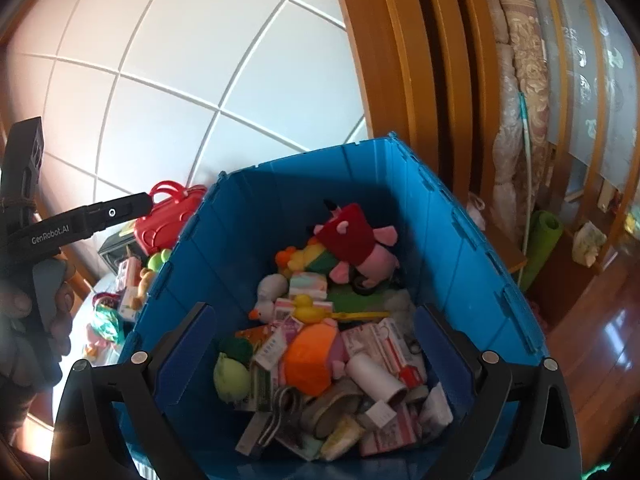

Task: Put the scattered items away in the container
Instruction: 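Open both tools to drop the two boxes into the crate, then move both tools back over the items on the bed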

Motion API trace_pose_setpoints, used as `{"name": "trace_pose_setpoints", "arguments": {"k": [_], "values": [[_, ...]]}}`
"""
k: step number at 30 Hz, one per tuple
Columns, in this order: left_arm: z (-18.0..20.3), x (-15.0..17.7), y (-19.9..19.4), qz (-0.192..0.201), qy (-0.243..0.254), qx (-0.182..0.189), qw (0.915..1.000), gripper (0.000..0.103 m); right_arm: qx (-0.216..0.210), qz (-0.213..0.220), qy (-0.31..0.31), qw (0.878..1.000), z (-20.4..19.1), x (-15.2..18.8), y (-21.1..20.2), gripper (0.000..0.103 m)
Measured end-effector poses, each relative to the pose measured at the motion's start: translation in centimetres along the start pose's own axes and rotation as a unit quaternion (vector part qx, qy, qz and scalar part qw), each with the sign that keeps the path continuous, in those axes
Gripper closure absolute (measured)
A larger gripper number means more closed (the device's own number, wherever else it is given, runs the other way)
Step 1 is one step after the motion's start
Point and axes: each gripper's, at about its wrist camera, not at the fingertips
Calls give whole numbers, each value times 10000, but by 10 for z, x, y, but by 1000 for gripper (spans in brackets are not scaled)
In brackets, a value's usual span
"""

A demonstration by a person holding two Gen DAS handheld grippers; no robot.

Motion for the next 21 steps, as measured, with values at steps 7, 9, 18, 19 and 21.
{"name": "trace_pose_setpoints", "arguments": {"k": [7, 9, 18, 19, 21], "values": [[-43, 25, -8, -133, -237, -463, 9986, 4, -295, -134, -239, 9992, -31, -1, 16, 1], [-58, 32, -11, -177, -349, -559, 9977, 4, -383, -164, -323, 9986, -43, -1, 21, 1], [-126, 79, -22, -459, -815, -952, 9911, 4, -832, -235, -725, 9936, -104, 3, 39, 1], [-134, 86, -23, -494, -874, -998, 9899, 4, -861, -250, -810, 9927, -112, 5, 41, 1], [-154, 100, -25, -585, -998, -1104, 9871, 4, -883, -253, -852, 9921, -126, 9, 48, 1]]}}
Point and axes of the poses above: each gripper's, at about its wrist camera, not at the fingertips, and y roughly the way its jaws point, z to its right, x to its underside, and after that the axes turned 10 degrees about -x, right-handed
